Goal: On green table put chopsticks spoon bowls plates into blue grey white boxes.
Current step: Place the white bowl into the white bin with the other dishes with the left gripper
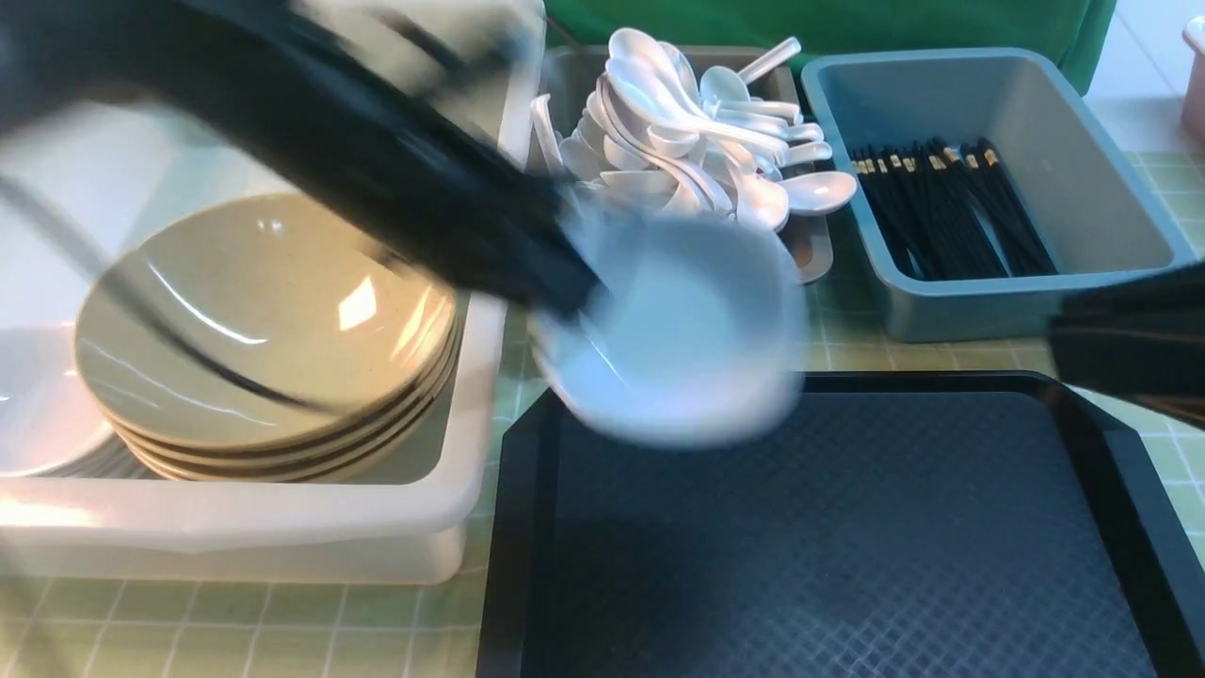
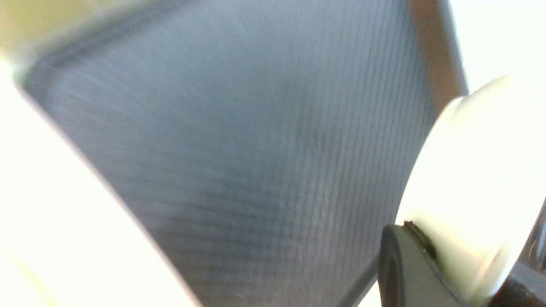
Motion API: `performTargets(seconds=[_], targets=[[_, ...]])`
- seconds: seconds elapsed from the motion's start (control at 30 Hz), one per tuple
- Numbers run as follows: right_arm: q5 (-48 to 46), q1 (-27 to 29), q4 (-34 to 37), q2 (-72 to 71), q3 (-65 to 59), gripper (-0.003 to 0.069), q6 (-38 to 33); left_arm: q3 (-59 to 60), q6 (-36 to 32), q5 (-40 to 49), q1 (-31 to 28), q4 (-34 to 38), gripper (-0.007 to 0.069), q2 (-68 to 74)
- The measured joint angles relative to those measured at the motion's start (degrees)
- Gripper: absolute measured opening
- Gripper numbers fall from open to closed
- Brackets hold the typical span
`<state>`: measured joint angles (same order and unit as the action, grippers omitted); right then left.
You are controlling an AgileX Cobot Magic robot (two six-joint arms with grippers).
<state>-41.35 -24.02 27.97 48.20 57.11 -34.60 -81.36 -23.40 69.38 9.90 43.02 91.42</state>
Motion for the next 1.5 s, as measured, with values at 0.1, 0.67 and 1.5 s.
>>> performTargets(seconds=[0.1, 0.67, 1.5], targets=[[0.6, 0.0, 2.2, 3.1, 0.0, 0.0088, -1.3, 0.0, 0.0, 0.1, -9.8, 0.2, 0.0015, -6.2], [-13.4, 0.0, 28.2, 20.9, 8.8, 0.0099, -27.2, 0.3, 23.8, 1.9, -47.7, -29.9, 0.0015, -6.2], [-14.5, 0.0, 28.6, 20.6, 9.1, 0.0125, -26.7, 0.5, 34.7, 1.1, -38.5, -40.2, 0.0188, 5.0]])
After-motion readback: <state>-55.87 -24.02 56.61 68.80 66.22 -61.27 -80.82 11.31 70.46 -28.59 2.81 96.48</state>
